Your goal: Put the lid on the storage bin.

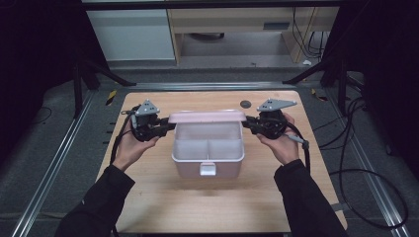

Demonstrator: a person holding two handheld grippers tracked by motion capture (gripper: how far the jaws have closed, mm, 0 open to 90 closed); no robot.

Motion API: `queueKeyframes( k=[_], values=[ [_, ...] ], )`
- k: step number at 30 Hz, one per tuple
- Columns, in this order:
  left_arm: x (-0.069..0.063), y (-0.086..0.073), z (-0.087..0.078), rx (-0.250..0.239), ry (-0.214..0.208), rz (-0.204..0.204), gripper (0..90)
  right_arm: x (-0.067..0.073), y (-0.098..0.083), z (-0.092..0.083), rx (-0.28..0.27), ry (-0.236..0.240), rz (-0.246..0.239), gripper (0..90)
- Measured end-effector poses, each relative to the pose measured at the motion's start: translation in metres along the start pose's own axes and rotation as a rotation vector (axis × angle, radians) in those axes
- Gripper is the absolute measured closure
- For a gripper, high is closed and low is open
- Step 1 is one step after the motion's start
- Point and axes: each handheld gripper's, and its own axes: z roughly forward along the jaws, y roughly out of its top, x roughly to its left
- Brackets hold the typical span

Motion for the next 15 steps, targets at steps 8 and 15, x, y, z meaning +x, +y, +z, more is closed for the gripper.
queueKeyframes(
  k=[8, 15],
  values=[
    [-0.013, -0.024, -0.013, -0.009, -0.008, -0.021, 67.6, 0.012, -0.024, -0.012, 0.018, 0.024, 0.001, 74.5],
    [-0.015, -0.045, -0.021, 0.027, 0.021, -0.034, 63.4, 0.016, -0.041, -0.022, 0.026, 0.006, 0.011, 67.9]
  ],
)
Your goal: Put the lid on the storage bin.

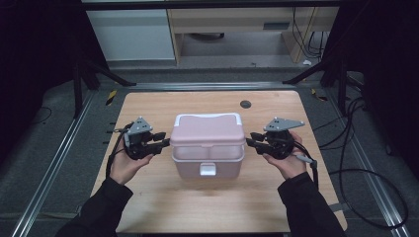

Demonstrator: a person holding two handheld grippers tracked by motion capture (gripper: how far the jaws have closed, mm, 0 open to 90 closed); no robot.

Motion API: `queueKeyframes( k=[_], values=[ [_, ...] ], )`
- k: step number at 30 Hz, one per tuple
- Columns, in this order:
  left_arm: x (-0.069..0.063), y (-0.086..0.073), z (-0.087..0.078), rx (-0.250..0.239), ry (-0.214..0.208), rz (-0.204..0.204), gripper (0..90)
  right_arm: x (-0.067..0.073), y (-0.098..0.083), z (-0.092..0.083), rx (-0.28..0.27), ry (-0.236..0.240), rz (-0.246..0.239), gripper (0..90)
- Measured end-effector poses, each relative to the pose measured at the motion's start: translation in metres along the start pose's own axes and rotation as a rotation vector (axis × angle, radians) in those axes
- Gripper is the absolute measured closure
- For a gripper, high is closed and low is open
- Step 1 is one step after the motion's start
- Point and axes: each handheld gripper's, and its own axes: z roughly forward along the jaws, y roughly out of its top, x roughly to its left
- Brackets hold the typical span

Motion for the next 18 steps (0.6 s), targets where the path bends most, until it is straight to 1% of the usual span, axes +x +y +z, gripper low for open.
queueKeyframes(
  k=[1, 2, 3, 4, 5, 6, 7, 8, 9, 10, 11, 12, 13, 15, 16, 17, 18],
  values=[
    [0.001, -0.005, -0.001, 0.000, 0.011, -0.004, 61.2, -0.003, -0.007, -0.003, -0.010, -0.010, 0.020, 65.7],
    [0.005, -0.014, -0.002, 0.010, 0.016, -0.040, 60.7, -0.005, -0.009, -0.005, -0.008, -0.019, 0.024, 64.4],
    [0.007, -0.017, -0.002, 0.016, 0.022, -0.042, 59.7, -0.008, -0.012, -0.006, -0.010, -0.036, 0.031, 62.3],
    [0.007, -0.017, -0.002, 0.016, 0.022, -0.042, 58.9, -0.008, -0.012, -0.006, -0.010, -0.036, 0.031, 62.3],
    [0.011, -0.024, -0.001, 0.032, 0.042, -0.058, 57.8, -0.012, -0.017, -0.008, -0.012, -0.057, 0.052, 56.1],
    [0.011, -0.024, -0.001, 0.032, 0.042, -0.058, 56.8, -0.014, -0.018, -0.008, -0.010, -0.068, 0.054, 54.2],
    [0.016, -0.029, 0.001, 0.038, 0.053, -0.076, 55.8, -0.015, -0.021, -0.008, -0.005, -0.079, 0.058, 51.9],
    [0.016, -0.029, 0.001, 0.038, 0.053, -0.076, 54.8, -0.015, -0.021, -0.008, -0.005, -0.079, 0.058, 51.9],
    [0.020, -0.033, 0.002, 0.043, 0.064, -0.088, 52.8, -0.018, -0.026, -0.007, 0.014, -0.095, 0.065, 47.6],
    [0.020, -0.033, 0.002, 0.043, 0.064, -0.088, 51.6, -0.018, -0.026, -0.007, 0.014, -0.095, 0.065, 47.6],
    [0.024, -0.037, 0.003, 0.052, 0.077, -0.089, 50.2, -0.021, -0.031, -0.007, 0.030, -0.102, 0.072, 43.3],
    [0.024, -0.037, 0.003, 0.052, 0.077, -0.089, 48.6, -0.021, -0.031, -0.007, 0.030, -0.102, 0.072, 43.3],
    [0.028, -0.043, 0.005, 0.065, 0.094, -0.096, 47.0, -0.027, -0.038, -0.005, 0.054, -0.123, 0.084, 39.2],
    [0.032, -0.047, 0.007, 0.081, 0.118, -0.088, 44.6, -0.033, -0.045, -0.003, 0.084, -0.138, 0.099, 36.7],
    [0.032, -0.047, 0.007, 0.081, 0.118, -0.088, 43.1, -0.033, -0.045, -0.003, 0.084, -0.138, 0.099, 36.7],
    [0.038, -0.055, 0.011, 0.104, 0.133, -0.108, 42.1, -0.039, -0.053, -0.001, 0.116, -0.156, 0.108, 34.3],
    [0.040, -0.058, 0.012, 0.110, 0.130, -0.117, 40.8, -0.042, -0.056, 0.000, 0.132, -0.168, 0.112, 33.4]
  ],
)
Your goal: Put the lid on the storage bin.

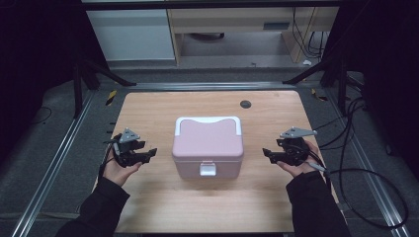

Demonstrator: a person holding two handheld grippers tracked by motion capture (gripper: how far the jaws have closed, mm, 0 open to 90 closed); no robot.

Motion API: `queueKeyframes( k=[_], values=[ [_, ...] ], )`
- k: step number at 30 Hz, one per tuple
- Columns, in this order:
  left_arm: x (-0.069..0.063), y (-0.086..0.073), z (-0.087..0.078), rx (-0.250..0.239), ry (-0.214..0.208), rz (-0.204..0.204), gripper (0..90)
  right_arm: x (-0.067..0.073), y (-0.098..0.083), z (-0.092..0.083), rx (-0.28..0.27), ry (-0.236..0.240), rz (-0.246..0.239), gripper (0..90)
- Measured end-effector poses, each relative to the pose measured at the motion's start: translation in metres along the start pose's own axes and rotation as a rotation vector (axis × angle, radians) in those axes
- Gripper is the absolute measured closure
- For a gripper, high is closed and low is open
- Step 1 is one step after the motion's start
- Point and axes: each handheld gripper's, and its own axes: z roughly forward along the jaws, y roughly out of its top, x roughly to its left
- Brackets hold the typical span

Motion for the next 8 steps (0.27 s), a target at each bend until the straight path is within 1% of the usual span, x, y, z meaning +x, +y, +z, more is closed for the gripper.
queueKeyframes(
  k=[1, 2, 3, 4, 5, 7, 8],
  values=[
    [0.003, -0.002, 0.003, 0.010, 0.004, -0.004, 39.9, -0.003, -0.003, 0.002, 0.014, -0.009, 0.005, 32.5],
    [0.003, -0.002, 0.003, 0.010, 0.004, -0.004, 38.7, -0.003, -0.003, 0.002, 0.014, -0.009, 0.005, 32.5],
    [0.007, -0.007, 0.007, 0.031, 0.019, -0.008, 37.3, -0.009, -0.009, 0.006, 0.040, -0.027, 0.020, 31.8],
    [0.007, -0.007, 0.007, 0.031, 0.019, -0.008, 36.0, -0.009, -0.009, 0.006, 0.040, -0.027, 0.020, 31.8],
    [0.012, -0.012, 0.011, 0.054, 0.035, -0.013, 34.6, -0.014, -0.014, 0.009, 0.065, -0.041, 0.028, 30.9],
    [0.018, -0.018, 0.016, 0.074, 0.045, -0.025, 32.8, -0.021, -0.020, 0.012, 0.090, -0.056, 0.044, 30.7],
    [0.018, -0.018, 0.016, 0.074, 0.045, -0.025, 31.6, -0.026, -0.024, 0.014, 0.102, -0.068, 0.052, 30.4]
  ],
)
